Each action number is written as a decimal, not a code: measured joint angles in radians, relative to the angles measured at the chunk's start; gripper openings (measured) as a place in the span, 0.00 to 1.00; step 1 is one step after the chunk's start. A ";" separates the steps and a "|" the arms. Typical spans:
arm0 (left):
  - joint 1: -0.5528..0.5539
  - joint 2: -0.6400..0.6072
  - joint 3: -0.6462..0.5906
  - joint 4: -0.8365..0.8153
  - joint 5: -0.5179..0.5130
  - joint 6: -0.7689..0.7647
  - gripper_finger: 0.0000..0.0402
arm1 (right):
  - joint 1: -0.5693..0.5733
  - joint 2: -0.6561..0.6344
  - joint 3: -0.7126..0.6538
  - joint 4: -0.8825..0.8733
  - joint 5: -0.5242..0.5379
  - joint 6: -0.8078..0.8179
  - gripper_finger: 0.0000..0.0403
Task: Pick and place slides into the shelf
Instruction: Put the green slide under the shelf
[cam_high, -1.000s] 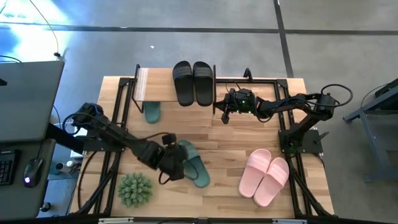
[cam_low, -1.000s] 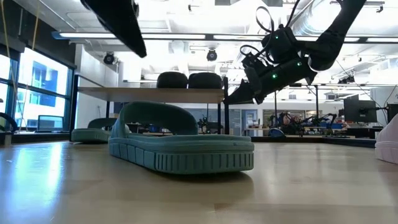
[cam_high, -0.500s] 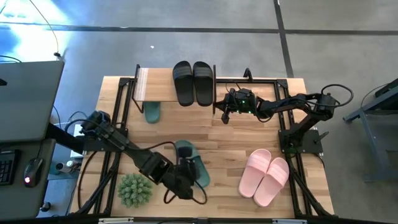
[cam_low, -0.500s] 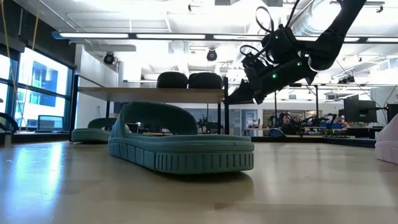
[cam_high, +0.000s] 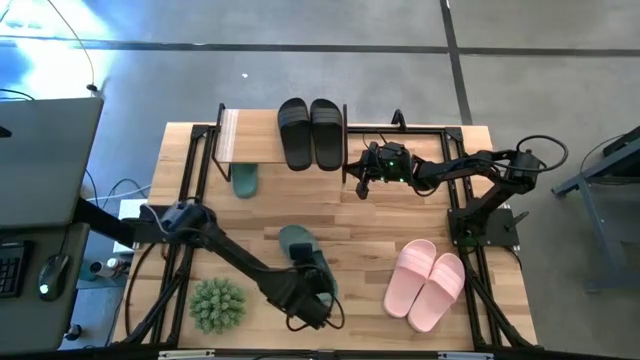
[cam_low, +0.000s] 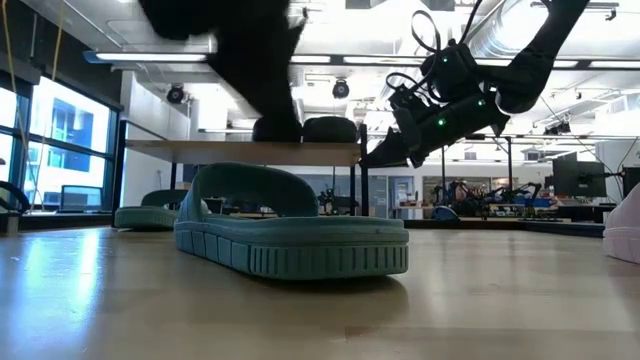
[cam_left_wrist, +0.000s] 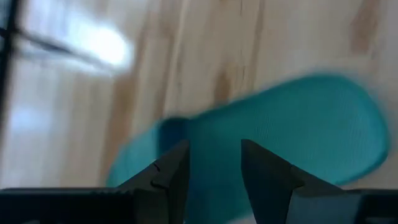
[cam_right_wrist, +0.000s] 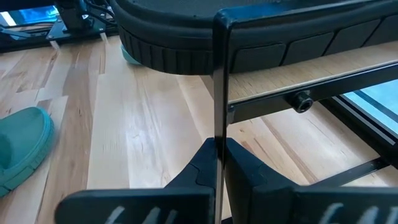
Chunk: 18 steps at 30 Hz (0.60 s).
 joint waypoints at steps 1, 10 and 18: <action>0.001 0.007 -0.004 -0.046 0.015 -0.022 0.32 | 0.000 0.000 0.000 0.000 0.000 0.001 0.00; 0.013 0.032 0.000 -0.182 0.028 -0.126 0.32 | 0.000 0.001 -0.001 0.005 0.000 0.003 0.00; 0.026 0.032 0.001 -0.229 0.013 -0.136 0.32 | 0.000 0.001 -0.001 0.005 -0.001 0.011 0.00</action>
